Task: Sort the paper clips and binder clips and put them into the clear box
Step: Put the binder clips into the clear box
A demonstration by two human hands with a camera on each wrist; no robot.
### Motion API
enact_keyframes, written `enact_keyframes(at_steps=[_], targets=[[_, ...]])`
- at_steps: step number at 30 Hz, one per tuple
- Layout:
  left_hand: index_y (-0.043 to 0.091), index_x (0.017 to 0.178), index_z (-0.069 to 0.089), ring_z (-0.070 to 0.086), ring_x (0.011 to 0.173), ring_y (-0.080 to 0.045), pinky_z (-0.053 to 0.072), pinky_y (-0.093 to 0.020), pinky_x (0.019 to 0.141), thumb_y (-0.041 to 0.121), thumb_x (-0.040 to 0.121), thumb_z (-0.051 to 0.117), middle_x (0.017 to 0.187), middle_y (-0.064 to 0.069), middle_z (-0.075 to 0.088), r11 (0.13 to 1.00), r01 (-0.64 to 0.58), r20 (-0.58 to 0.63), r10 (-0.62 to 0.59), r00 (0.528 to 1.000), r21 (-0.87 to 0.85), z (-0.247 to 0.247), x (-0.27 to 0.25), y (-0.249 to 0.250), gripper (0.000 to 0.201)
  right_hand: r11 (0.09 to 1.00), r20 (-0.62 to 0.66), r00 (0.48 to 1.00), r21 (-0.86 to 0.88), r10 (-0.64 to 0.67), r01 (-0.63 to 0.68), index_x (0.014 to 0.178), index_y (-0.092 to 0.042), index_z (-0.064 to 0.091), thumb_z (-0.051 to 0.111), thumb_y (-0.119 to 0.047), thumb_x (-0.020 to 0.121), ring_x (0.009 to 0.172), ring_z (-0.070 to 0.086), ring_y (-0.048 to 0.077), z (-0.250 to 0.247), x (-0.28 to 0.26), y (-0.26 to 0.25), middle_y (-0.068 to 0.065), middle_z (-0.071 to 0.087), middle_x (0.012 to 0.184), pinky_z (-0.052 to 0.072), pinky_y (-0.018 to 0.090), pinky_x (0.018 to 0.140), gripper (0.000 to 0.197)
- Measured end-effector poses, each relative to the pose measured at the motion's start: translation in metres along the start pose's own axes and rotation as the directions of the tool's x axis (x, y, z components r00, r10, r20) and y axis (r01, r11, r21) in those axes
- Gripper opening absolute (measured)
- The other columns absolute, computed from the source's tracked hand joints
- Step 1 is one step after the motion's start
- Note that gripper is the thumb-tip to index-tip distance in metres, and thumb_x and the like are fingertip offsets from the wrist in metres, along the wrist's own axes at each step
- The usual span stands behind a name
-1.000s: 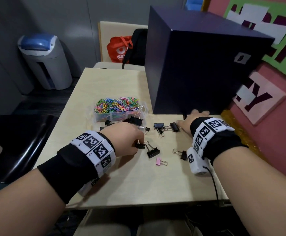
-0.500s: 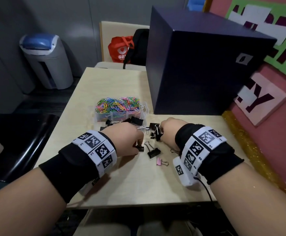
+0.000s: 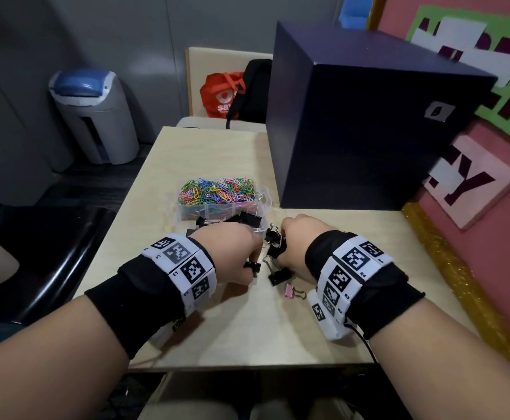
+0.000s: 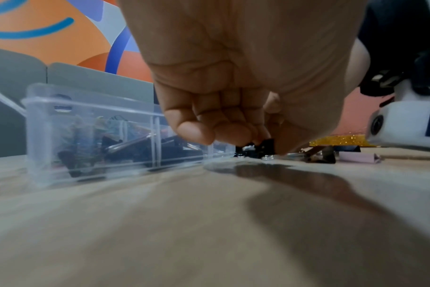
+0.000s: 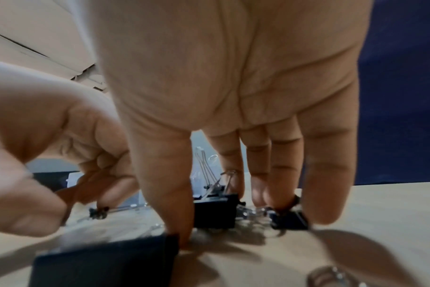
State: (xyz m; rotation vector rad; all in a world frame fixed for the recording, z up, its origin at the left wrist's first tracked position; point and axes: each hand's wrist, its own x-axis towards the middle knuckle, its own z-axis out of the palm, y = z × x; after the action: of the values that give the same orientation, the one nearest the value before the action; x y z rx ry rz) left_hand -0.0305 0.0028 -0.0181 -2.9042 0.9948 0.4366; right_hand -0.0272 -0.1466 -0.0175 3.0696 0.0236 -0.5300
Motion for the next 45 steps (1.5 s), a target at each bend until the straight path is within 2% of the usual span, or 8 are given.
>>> enact_keyframes(at_steps=[7,13,20,24,30,32,36,45], targets=[[0.024,0.096,0.061,0.05,0.077,-0.014,0.047,-0.028,0.072,0.028,0.076,0.065,0.081,0.01,0.052,0.987,0.002,-0.184,-0.031,0.982,-0.16,-0.013,-0.013,-0.017,0.021,0.985,-0.169,0.98,0.157,0.103,-0.076,0.121,-0.013,0.054,0.061,-0.05,0.081,0.092,0.056,0.024,-0.028,-0.006,0.001,0.008,0.057,0.117,0.043,0.029,0.069,0.054],[0.022,0.105,0.065,0.054,0.082,-0.019,0.046,-0.028,0.077,0.024,0.081,0.064,0.086,0.005,0.057,0.976,0.137,-0.293,-0.183,0.938,-0.172,-0.031,-0.018,-0.048,0.024,0.924,-0.242,0.967,0.381,0.077,0.022,0.128,-0.011,0.048,0.049,-0.063,0.086,0.109,0.056,0.028,-0.026,0.002,-0.013,0.011,0.052,0.123,0.045,0.034,0.078,0.067],[0.026,0.108,0.062,0.06,0.096,-0.019,0.049,-0.03,0.083,0.031,0.086,0.059,0.1,0.005,0.064,0.991,0.081,-0.211,-0.102,0.972,-0.107,-0.018,-0.016,-0.025,0.022,0.993,-0.007,1.0,0.115,0.004,-0.004,0.142,-0.029,0.035,0.063,-0.035,0.084,0.116,0.052,0.033,-0.014,0.005,0.0,0.007,0.038,0.135,0.048,0.037,0.091,0.065],[0.028,0.123,0.057,0.057,0.108,-0.018,0.046,-0.029,0.09,0.032,0.089,0.057,0.116,0.003,0.059,0.996,-0.056,-0.117,0.047,0.992,-0.076,-0.005,-0.007,0.008,0.035,0.998,0.096,0.993,0.024,-0.063,0.061,0.132,-0.04,0.049,0.063,-0.031,0.083,0.109,0.057,0.032,-0.006,0.006,0.0,0.005,0.043,0.124,0.05,0.036,0.09,0.052],[0.035,0.133,0.05,0.054,0.114,-0.022,0.044,-0.028,0.087,0.032,0.084,0.065,0.13,0.001,0.044,0.991,-0.118,0.008,0.118,0.993,-0.057,0.002,0.003,0.026,0.051,0.996,0.053,0.996,0.065,-0.065,0.061,0.13,-0.029,0.049,0.054,-0.015,0.09,0.095,0.058,0.028,-0.001,0.005,0.01,0.008,0.041,0.124,0.042,0.03,0.074,0.043],[0.036,0.13,0.051,0.055,0.111,-0.023,0.044,-0.028,0.08,0.034,0.085,0.065,0.126,0.0,0.047,0.994,-0.113,0.024,0.113,0.993,-0.013,0.002,0.004,0.026,0.048,0.996,0.035,0.997,0.057,-0.065,0.063,0.123,-0.025,0.053,0.057,-0.02,0.089,0.088,0.054,0.026,-0.001,0.007,0.013,0.008,0.047,0.121,0.043,0.029,0.076,0.034],[0.028,0.124,0.055,0.058,0.105,-0.025,0.039,-0.029,0.071,0.037,0.089,0.06,0.118,-0.004,0.053,0.991,-0.106,0.035,0.104,0.994,0.077,0.002,0.006,0.026,0.037,0.997,0.046,0.997,0.024,-0.068,0.067,0.118,-0.02,0.056,0.061,-0.021,0.087,0.108,0.057,0.026,-0.002,0.009,0.014,0.007,0.056,0.121,0.046,0.03,0.086,0.032],[0.022,0.114,0.057,0.061,0.1,-0.026,0.052,-0.034,0.078,0.036,0.094,0.053,0.105,-0.002,0.065,0.998,-0.032,-0.048,0.035,0.998,0.05,-0.005,0.0,0.01,0.025,0.994,0.042,0.998,-0.109,0.036,-0.031,0.113,-0.013,0.067,0.052,-0.017,0.093,0.103,0.064,0.025,-0.01,0.026,0.016,0.005,0.067,0.114,0.054,0.032,0.086,0.025]])
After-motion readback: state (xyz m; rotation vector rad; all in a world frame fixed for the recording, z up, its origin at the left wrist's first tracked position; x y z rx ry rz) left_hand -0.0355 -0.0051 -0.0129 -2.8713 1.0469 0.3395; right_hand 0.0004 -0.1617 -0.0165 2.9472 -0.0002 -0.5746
